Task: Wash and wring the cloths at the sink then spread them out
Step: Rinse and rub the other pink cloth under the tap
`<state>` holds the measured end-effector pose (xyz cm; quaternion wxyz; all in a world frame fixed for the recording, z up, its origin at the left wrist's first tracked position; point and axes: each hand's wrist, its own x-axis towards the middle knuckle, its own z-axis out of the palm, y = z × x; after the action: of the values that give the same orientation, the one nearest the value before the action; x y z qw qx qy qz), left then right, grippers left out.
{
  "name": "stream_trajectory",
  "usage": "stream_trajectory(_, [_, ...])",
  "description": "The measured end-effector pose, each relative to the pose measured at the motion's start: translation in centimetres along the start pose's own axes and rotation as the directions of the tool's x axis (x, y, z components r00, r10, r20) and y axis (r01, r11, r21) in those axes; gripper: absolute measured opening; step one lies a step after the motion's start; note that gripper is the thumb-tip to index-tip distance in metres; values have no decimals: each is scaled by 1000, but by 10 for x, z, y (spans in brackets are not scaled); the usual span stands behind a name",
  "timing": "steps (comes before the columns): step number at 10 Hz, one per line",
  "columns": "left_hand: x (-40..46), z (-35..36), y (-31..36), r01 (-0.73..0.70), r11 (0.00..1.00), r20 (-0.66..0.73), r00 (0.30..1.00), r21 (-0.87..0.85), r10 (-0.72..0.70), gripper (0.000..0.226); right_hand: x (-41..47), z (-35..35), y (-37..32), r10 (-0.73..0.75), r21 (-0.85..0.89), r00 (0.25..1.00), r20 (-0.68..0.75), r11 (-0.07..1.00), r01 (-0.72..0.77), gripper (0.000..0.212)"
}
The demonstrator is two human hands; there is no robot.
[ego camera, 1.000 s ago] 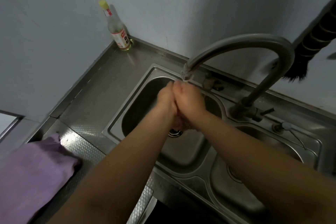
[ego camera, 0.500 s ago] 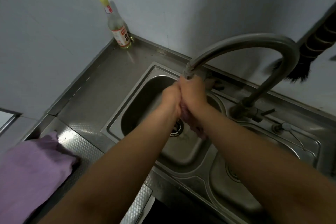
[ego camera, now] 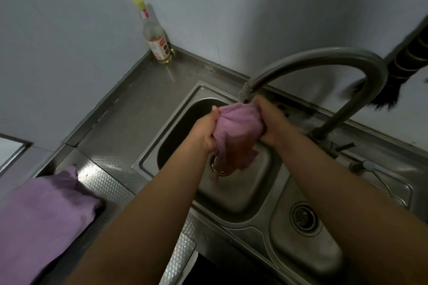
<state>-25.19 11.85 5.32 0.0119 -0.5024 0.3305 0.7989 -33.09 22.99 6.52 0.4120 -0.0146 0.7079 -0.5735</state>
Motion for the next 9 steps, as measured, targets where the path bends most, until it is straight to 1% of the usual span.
stream_trajectory(1, [7, 10, -2, 6, 999, -112, 994, 36, -2, 50, -23, 37, 19, -243, -280, 969, -47, 934, 220, 27])
stream_trajectory(2, [5, 33, -22, -8, 996, -65, 998, 84, 13, 42, -3, 36, 16, -351, -414, 904, -244, 881, 230, 33])
stream_trajectory(3, [-4, 45, -31, -19, 999, -74, 997, 31, 21, 33, 14, 29, 5, -351, -426, 856, -380, 888, 175, 27])
stream_trajectory(4, [7, 37, -20, -91, 996, -76, 993, 10, 92, 30, 3, 46, 17, -343, -468, 894, -289, 865, 181, 31])
stream_trajectory(5, [-8, 45, -25, 22, 998, -72, 997, 55, -18, 40, 7, 33, 4, -362, -492, 874, -323, 854, 172, 18])
stream_trajectory(6, [-3, 42, -21, -68, 997, 1, 998, 30, 68, 29, 6, 35, -2, -347, -390, 862, -370, 900, 194, 22])
stream_trajectory(7, [2, 26, -9, -103, 994, 12, 995, 32, 102, 26, -6, 58, 10, -390, -511, 866, -312, 838, 193, 39])
stream_trajectory(8, [-1, 22, -20, -9, 993, 89, 996, 119, -1, 43, 23, 25, 8, -291, -523, 917, -273, 845, 113, 28])
stream_trajectory(9, [-8, 10, -14, 73, 994, 263, 960, 77, -91, 56, 33, 1, 11, -66, -75, 995, -77, 995, 60, 34])
